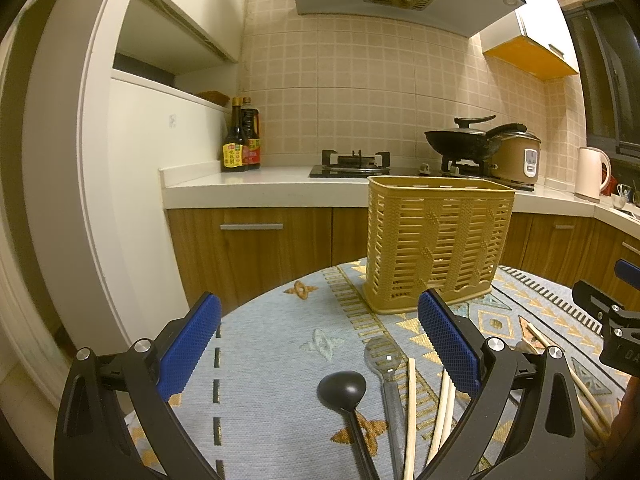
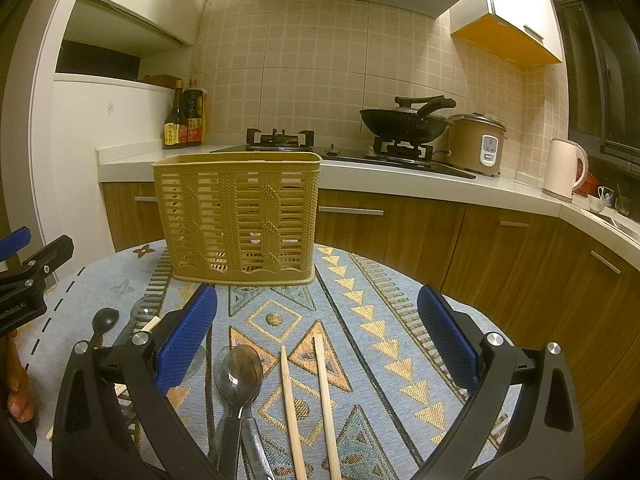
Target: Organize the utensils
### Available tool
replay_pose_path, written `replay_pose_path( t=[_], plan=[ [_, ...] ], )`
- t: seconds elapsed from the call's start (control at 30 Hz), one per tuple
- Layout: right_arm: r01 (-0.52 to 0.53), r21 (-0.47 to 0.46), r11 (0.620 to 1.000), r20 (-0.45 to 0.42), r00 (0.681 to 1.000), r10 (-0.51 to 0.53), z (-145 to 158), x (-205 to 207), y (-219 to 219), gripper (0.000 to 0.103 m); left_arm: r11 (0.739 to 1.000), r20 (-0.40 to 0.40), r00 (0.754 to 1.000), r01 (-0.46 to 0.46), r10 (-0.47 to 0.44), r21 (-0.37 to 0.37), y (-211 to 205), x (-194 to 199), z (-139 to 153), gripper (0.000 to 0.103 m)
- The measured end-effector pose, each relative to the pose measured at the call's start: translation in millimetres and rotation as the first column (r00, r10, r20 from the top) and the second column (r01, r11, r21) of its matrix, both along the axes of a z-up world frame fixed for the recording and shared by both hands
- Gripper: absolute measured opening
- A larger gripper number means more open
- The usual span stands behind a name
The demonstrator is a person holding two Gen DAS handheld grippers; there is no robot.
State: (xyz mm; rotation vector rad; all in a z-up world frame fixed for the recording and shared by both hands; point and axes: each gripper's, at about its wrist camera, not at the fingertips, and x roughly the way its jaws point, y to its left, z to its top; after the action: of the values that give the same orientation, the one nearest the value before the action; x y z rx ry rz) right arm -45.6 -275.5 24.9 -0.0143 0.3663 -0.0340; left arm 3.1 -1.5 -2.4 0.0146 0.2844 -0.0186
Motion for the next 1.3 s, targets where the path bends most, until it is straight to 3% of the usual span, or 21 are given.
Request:
replay_pose_path(
  t=[0.43, 0.53, 0.6, 0.7, 0.8, 0.93, 1.07, 1.2, 1.3],
  plan=[
    [0.012, 0.017, 1.000, -0.004, 1.000, -0.012, -2, 0, -3, 0.096, 0.999, -0.019, 1.000, 0.016, -0.016, -0.029, 2, 2, -1, 0.096],
    [0.026, 0.037, 0.999, -0.008, 1.000, -0.025, -2, 0, -7, 0.096, 0.995, -0.086, 0.995, 0.049, -0.056, -0.090, 15, 12, -4, 0.095],
    [0.044, 0.031, 0.999, -0.023, 0.999, -0.043, -2, 1, -9, 0.096, 0.987, -0.176, 0.979, 0.078, -0.102, -0.140, 26, 24, -5, 0.090],
    [0.049, 0.011, 0.999, -0.062, 0.997, -0.048, 1, 5, -10, 0.095, 0.972, -0.328, 0.929, 0.107, -0.172, -0.208, 42, 44, -9, 0.085],
    [0.044, 0.000, 0.999, -0.129, 0.991, -0.044, 6, 14, -11, 0.093, 0.957, -0.458, 0.853, 0.147, -0.250, -0.249, 47, 56, -17, 0.071],
    [0.017, 0.002, 1.000, -0.222, 0.975, -0.016, 8, 23, -14, 0.089, 0.954, -0.561, 0.774, 0.195, -0.292, -0.229, 36, 59, -28, 0.066],
    [-0.008, 0.037, 0.999, -0.356, 0.934, 0.021, 5, 37, -20, 0.076, 0.962, -0.673, 0.687, 0.197, -0.274, -0.191, 20, 67, -43, 0.052],
    [-0.019, 0.132, 0.991, -0.467, 0.881, 0.079, 1, 47, -40, 0.072, 0.964, -0.719, 0.645, 0.217, -0.259, -0.153, 11, 74, -53, 0.043],
    [-0.039, 0.207, 0.978, -0.534, 0.833, 0.146, -2, 54, -50, 0.068, 0.968, -0.728, 0.645, 0.230, -0.232, -0.104, 5, 76, -52, 0.040]
  ],
)
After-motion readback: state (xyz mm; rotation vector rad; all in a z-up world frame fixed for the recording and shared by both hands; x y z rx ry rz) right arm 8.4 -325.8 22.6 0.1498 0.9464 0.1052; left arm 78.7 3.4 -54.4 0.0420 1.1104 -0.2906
